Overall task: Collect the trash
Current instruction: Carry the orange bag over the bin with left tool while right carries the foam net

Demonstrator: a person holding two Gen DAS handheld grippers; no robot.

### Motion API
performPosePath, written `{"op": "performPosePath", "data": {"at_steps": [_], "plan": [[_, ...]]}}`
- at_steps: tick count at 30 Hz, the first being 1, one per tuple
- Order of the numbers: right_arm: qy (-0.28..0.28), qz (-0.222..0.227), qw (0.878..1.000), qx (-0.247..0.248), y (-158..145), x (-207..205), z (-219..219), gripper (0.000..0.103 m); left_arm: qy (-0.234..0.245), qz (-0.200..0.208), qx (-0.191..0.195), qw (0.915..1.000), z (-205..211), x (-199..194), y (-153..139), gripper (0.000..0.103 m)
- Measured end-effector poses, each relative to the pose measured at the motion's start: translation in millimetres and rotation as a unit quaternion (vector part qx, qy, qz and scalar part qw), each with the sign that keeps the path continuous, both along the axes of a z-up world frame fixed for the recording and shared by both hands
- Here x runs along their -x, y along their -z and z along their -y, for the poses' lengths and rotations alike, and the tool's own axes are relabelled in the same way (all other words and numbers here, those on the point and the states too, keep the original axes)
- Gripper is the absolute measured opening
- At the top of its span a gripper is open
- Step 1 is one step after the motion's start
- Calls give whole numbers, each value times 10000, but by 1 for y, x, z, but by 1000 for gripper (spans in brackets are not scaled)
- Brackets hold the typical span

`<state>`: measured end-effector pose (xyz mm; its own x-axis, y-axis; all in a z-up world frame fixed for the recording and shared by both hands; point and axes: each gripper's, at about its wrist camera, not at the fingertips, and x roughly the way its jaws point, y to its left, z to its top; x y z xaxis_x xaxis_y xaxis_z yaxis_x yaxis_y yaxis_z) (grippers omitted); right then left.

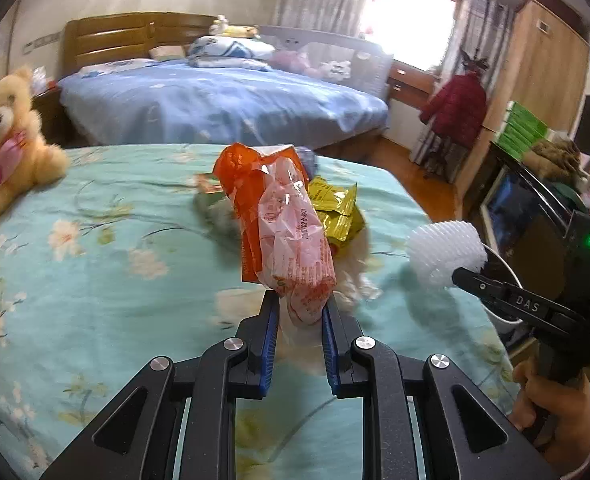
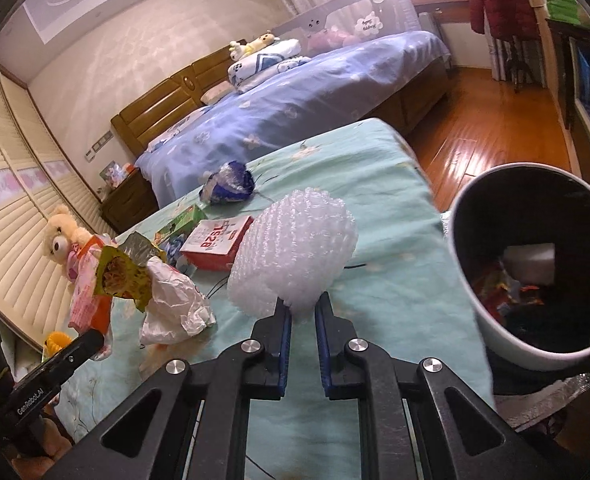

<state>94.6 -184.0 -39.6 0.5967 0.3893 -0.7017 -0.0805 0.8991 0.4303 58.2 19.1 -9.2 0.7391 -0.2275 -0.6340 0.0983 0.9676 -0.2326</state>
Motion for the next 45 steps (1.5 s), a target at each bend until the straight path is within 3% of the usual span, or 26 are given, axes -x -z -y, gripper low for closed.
{"op": "performPosePath", "data": {"at_steps": [25, 33, 45], "plan": [[740, 91, 9972, 72, -7, 21, 82, 11, 1395, -64, -203, 9900, 97, -66, 13, 18], [918, 81, 9957, 137, -7, 24, 103, 11, 1626, -223, -288, 9860, 110, -84, 26, 18], [1143, -33, 9931, 262, -1, 23, 131, 11, 1861, -275, -346, 9815, 126, -102, 24, 18]]}}
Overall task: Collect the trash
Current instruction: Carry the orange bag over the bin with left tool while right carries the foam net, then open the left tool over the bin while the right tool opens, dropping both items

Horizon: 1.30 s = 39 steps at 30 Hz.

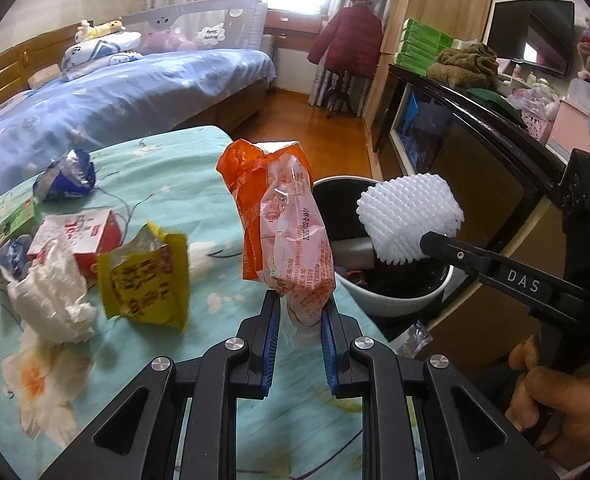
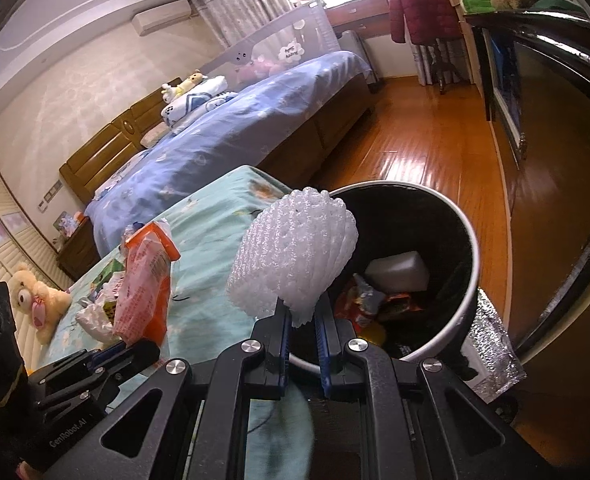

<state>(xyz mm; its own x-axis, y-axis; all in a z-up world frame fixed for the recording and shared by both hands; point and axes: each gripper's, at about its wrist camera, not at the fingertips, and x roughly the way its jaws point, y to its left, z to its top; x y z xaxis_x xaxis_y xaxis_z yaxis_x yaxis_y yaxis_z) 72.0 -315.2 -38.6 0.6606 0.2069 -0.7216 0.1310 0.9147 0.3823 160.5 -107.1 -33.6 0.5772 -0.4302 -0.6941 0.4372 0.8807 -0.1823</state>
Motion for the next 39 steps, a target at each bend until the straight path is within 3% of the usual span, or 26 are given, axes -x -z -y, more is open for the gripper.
{"op": "performPosePath", "data": {"at_steps": [20, 39], "plan": [[288, -263, 9990, 222, 12, -5, 33, 11, 347, -241, -82, 9991, 35, -38, 3, 18], [375, -480, 9977, 300, 18, -23, 51, 13, 491, -281, -214, 9982, 65, -49, 7, 19]]}}
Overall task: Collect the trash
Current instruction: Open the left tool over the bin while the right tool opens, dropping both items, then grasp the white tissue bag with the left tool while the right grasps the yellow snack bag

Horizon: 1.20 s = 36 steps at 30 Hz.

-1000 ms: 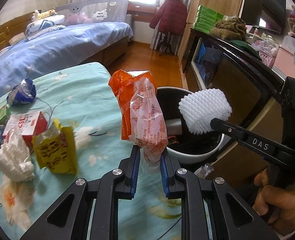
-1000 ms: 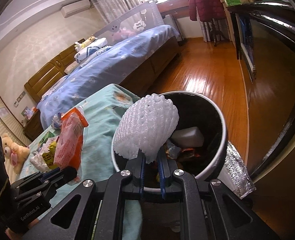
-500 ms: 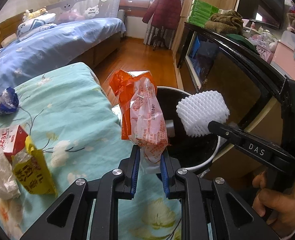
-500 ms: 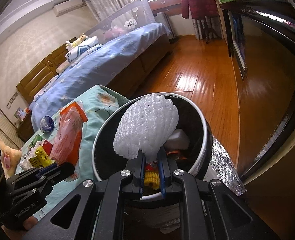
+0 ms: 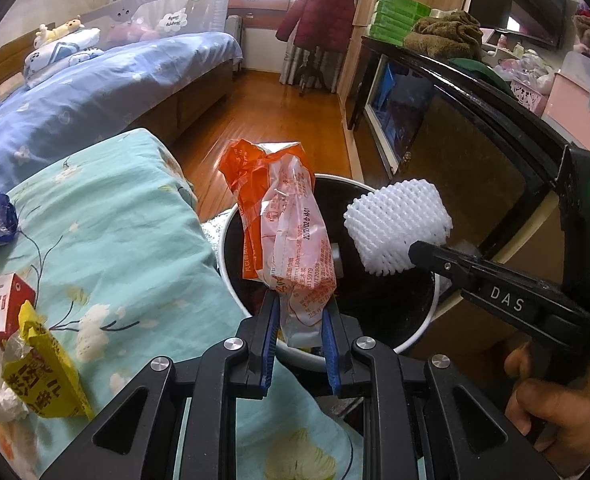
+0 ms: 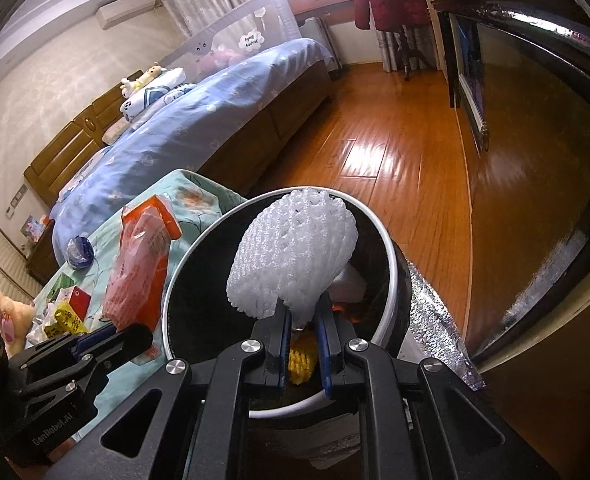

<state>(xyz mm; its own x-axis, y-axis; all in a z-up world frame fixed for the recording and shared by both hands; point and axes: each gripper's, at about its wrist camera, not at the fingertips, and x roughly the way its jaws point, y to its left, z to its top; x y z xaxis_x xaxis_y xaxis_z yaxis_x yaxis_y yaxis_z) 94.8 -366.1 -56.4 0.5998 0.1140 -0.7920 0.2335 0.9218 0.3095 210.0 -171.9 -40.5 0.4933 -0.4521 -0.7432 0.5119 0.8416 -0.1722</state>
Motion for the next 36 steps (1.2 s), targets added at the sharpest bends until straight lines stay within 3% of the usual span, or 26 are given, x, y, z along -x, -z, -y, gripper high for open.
{"op": "performPosePath", "data": {"at_steps": [7, 9, 11, 16, 23, 36], "plan": [[55, -33, 10000, 55, 0, -4, 0, 21, 3, -16, 15, 10000, 0, 0, 4, 27], [97, -51, 9999, -5, 2, -4, 2, 43, 6, -8, 23, 10000, -1, 3, 3, 34], [137, -32, 9999, -50, 2, -2, 4, 52, -15, 41, 63, 10000, -4, 7, 0, 39], [166, 35, 9997, -162, -3, 3, 3, 54, -125, 112, 160, 9997, -18, 21, -4, 47], [-10, 226, 9993, -285, -12, 14, -20, 73, -497, 90, 361, 9981, -58, 48, -4, 54], [-512, 277, 9962, -644, -13, 25, -81, 75, -1131, 78, 601, 9917, -137, 105, -16, 57]]}}
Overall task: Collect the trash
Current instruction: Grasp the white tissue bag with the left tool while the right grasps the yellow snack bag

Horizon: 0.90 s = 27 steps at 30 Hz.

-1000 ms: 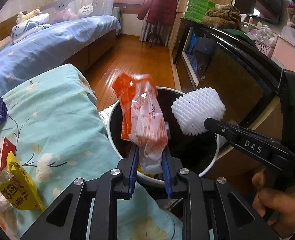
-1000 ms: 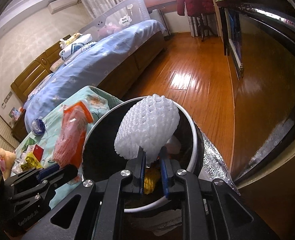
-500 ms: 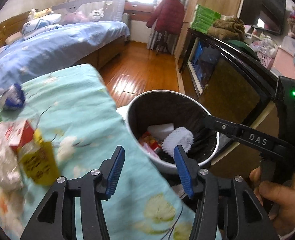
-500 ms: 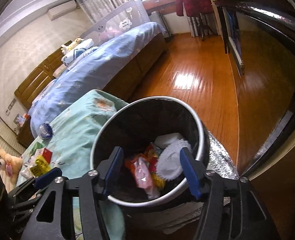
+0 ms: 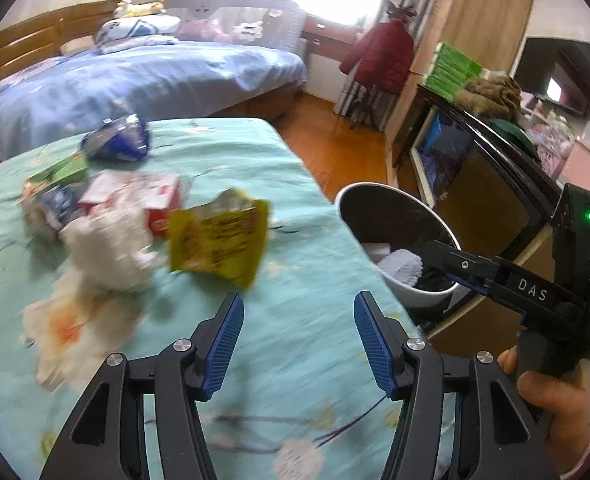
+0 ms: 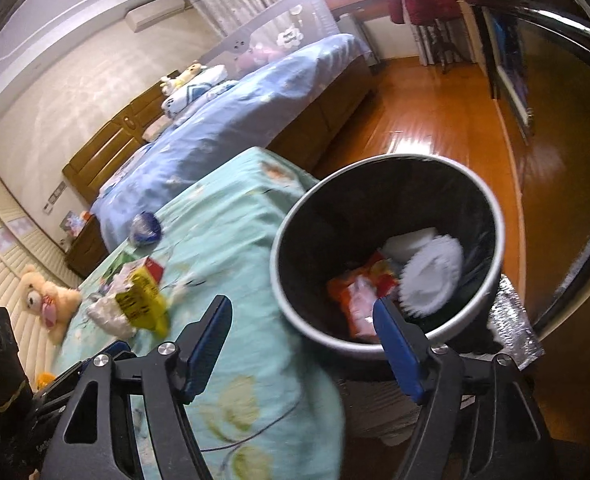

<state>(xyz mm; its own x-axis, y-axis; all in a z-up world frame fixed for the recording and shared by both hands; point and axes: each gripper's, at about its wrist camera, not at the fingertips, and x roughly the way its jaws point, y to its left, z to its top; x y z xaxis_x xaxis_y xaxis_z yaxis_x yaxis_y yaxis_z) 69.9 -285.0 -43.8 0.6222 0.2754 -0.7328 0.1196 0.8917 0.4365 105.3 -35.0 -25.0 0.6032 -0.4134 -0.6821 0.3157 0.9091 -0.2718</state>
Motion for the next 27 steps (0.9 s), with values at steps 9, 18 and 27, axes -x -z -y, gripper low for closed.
{"op": "performPosePath", "data": {"at_steps": [9, 18, 27], "plan": [[-443, 51, 9990, -70, -3, 3, -44, 75, -428, -19, 54, 9991, -51, 24, -7, 57], [-1001, 82, 9947, -211, -1, -2, -81, 95, -918, -86, 63, 9957, -96, 30, -10, 60], [-1232, 111, 9921, -204, 4, -11, -97, 96, -1028, -125, 18, 9946, -106, 12, -11, 63]]}}
